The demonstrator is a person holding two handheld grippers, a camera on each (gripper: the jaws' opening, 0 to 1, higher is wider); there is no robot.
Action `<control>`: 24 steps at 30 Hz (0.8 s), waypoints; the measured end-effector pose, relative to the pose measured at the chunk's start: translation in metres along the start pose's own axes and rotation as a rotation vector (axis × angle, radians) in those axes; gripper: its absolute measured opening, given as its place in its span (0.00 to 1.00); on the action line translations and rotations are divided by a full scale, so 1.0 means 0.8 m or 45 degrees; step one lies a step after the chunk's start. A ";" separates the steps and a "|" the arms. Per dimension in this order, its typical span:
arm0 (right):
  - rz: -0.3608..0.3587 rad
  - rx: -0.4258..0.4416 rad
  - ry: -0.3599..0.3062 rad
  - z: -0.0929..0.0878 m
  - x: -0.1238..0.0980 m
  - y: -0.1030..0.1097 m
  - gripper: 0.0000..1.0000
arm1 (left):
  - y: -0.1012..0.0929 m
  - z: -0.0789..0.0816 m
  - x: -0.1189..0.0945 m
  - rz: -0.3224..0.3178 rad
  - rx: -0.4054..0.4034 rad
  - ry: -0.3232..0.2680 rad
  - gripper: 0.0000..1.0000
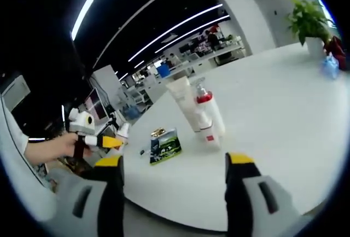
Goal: Arrange the skincare products in the storage area until every visible bottle or jar stands upright without overlapping.
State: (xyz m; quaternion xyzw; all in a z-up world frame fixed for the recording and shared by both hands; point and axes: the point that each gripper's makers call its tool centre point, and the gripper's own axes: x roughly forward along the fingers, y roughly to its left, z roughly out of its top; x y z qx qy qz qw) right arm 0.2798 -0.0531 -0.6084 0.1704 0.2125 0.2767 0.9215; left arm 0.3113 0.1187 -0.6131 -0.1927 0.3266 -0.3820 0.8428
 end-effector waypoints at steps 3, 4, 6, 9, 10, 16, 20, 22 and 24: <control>0.026 0.002 0.019 -0.002 0.000 0.007 0.72 | -0.016 -0.001 0.003 -0.049 0.004 -0.026 0.17; 0.031 -0.004 0.024 -0.002 0.000 0.009 0.71 | -0.023 -0.003 0.005 -0.070 0.002 -0.036 0.17; 0.057 -0.017 0.034 -0.002 0.000 0.016 0.70 | -0.035 -0.006 0.008 -0.103 0.015 -0.045 0.17; 0.105 -0.012 0.039 0.003 0.005 0.028 0.69 | -0.053 -0.011 0.011 -0.143 0.054 -0.042 0.17; 0.137 0.014 0.019 0.010 0.009 0.037 0.69 | -0.057 -0.012 0.011 -0.153 0.060 -0.041 0.17; 0.367 0.053 -0.033 0.043 0.026 0.100 0.61 | -0.099 -0.007 0.005 -0.286 0.115 -0.088 0.17; 0.508 0.113 -0.055 0.056 0.029 0.136 0.52 | -0.119 -0.004 0.000 -0.364 0.142 -0.101 0.17; 0.523 0.097 -0.056 0.058 0.031 0.142 0.51 | -0.127 -0.004 -0.002 -0.390 0.161 -0.097 0.17; 0.545 0.049 -0.028 0.054 0.032 0.149 0.51 | -0.136 -0.006 -0.004 -0.424 0.181 -0.091 0.17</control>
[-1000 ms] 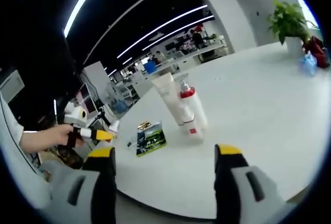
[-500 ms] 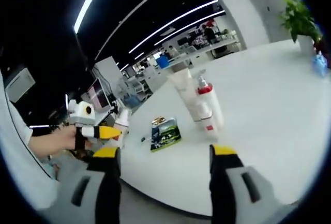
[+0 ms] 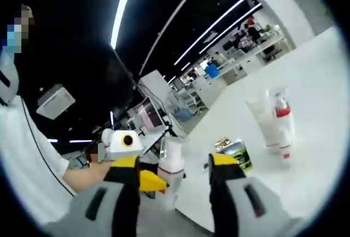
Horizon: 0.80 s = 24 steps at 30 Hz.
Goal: Arrange the skincare products in the storage area until every visible bottle or jar stands upright without overlapping.
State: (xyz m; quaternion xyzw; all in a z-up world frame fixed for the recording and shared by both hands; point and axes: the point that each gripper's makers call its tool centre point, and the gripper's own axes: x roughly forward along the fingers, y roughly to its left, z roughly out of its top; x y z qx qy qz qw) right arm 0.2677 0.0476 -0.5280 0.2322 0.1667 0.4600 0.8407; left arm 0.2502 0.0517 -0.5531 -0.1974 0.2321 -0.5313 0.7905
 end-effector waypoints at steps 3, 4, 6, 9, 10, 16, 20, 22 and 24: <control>0.042 0.007 0.010 -0.002 0.002 0.009 0.49 | -0.012 -0.001 0.003 -0.047 0.012 0.002 0.17; 0.047 0.008 0.009 -0.001 0.002 0.010 0.48 | -0.015 -0.002 0.004 -0.056 0.014 0.007 0.17; 0.057 0.008 0.011 0.000 0.001 0.012 0.44 | -0.018 -0.003 0.006 -0.069 0.022 0.013 0.17; 0.065 0.022 0.011 0.001 0.000 0.013 0.39 | -0.022 -0.005 0.009 -0.084 0.022 0.022 0.17; 0.063 0.031 0.009 0.002 0.000 0.013 0.38 | -0.022 -0.006 0.010 -0.085 0.026 0.025 0.17; 0.060 0.084 -0.024 0.005 -0.002 0.013 0.24 | -0.031 -0.006 0.014 -0.120 0.044 0.035 0.17; 0.049 0.096 -0.032 0.006 -0.003 0.010 0.23 | -0.030 -0.004 0.016 -0.117 0.055 0.035 0.17; 0.036 0.066 -0.035 0.009 -0.003 0.011 0.23 | -0.029 -0.003 0.018 -0.113 0.075 0.037 0.17; 0.030 0.036 -0.032 0.010 -0.003 0.011 0.22 | -0.028 -0.002 0.019 -0.097 0.148 0.052 0.18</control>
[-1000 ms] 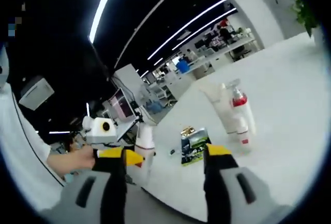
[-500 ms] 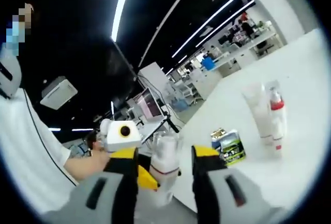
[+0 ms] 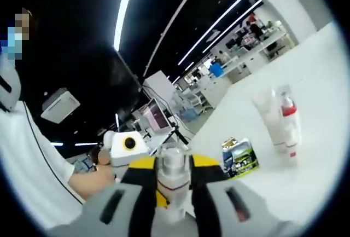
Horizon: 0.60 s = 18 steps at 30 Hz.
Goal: Arrange the skincare products in the storage area until every visible bottle or jar stands upright without overlapping.
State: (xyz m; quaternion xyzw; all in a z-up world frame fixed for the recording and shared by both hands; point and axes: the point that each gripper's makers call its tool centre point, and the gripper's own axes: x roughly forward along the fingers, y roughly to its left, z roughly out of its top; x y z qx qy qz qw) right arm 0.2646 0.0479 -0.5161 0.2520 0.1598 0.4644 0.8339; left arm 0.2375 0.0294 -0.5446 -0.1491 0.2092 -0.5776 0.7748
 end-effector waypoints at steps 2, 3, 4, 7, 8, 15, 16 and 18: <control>-0.034 -0.103 0.026 0.001 0.000 -0.004 0.22 | 0.002 -0.003 0.001 0.030 0.087 0.057 0.20; -0.060 -0.164 0.051 0.000 0.000 -0.007 0.22 | 0.000 -0.005 0.002 0.025 0.106 0.083 0.22; -0.076 -0.214 0.066 0.001 -0.001 -0.009 0.22 | 0.000 -0.006 0.003 0.031 0.123 0.107 0.26; -0.098 -0.338 0.105 0.002 0.000 -0.011 0.22 | 0.006 -0.012 0.006 0.081 0.214 0.196 0.28; -0.098 -0.355 0.113 0.002 0.000 -0.011 0.22 | 0.008 -0.013 0.007 0.093 0.229 0.212 0.27; -0.105 -0.433 0.131 0.004 0.002 -0.010 0.22 | 0.018 -0.020 0.013 0.152 0.350 0.330 0.23; -0.104 -0.442 0.131 0.003 0.003 -0.009 0.22 | 0.019 -0.021 0.014 0.150 0.359 0.341 0.21; -0.109 -0.463 0.136 0.002 0.003 -0.009 0.22 | 0.022 -0.023 0.014 0.162 0.395 0.386 0.19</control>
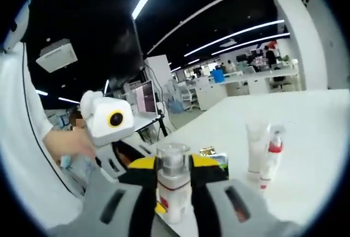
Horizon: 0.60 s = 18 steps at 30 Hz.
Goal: Arrange the skincare products in the storage area until every visible bottle or jar stands upright without overlapping.
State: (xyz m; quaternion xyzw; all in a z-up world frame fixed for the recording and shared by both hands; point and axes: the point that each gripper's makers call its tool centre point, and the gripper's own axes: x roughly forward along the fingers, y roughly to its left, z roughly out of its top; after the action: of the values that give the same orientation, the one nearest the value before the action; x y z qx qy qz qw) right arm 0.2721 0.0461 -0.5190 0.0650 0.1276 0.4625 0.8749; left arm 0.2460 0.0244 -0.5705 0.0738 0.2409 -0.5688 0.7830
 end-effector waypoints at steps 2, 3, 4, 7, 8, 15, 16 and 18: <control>-0.010 -0.044 0.009 0.000 0.000 0.000 0.22 | 0.003 -0.004 0.001 0.016 0.061 0.053 0.20; -0.007 -0.062 0.014 0.000 0.001 0.002 0.22 | 0.003 -0.006 0.002 0.010 0.074 0.070 0.19; -0.004 -0.066 0.014 0.000 0.002 0.003 0.22 | 0.002 -0.006 0.004 0.004 0.076 0.077 0.19; -0.001 -0.084 0.013 0.000 0.004 0.002 0.22 | 0.007 -0.008 0.007 -0.006 0.072 0.081 0.19; -0.003 -0.085 0.013 -0.001 0.004 0.001 0.22 | 0.009 -0.008 0.008 -0.010 0.066 0.081 0.19; -0.012 -0.101 0.051 -0.013 0.008 -0.005 0.22 | 0.025 -0.019 0.012 0.008 0.126 0.132 0.18; -0.015 -0.106 0.060 -0.016 0.009 -0.006 0.22 | 0.027 -0.021 0.015 0.010 0.144 0.144 0.18; -0.022 -0.113 0.071 -0.020 0.010 -0.009 0.22 | 0.030 -0.023 0.020 0.002 0.151 0.150 0.17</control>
State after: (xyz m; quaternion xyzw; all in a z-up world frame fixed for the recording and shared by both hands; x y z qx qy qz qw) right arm 0.2773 0.0485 -0.5370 0.0122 0.1318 0.4618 0.8771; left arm 0.2667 0.0266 -0.5979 0.1536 0.2522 -0.5761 0.7622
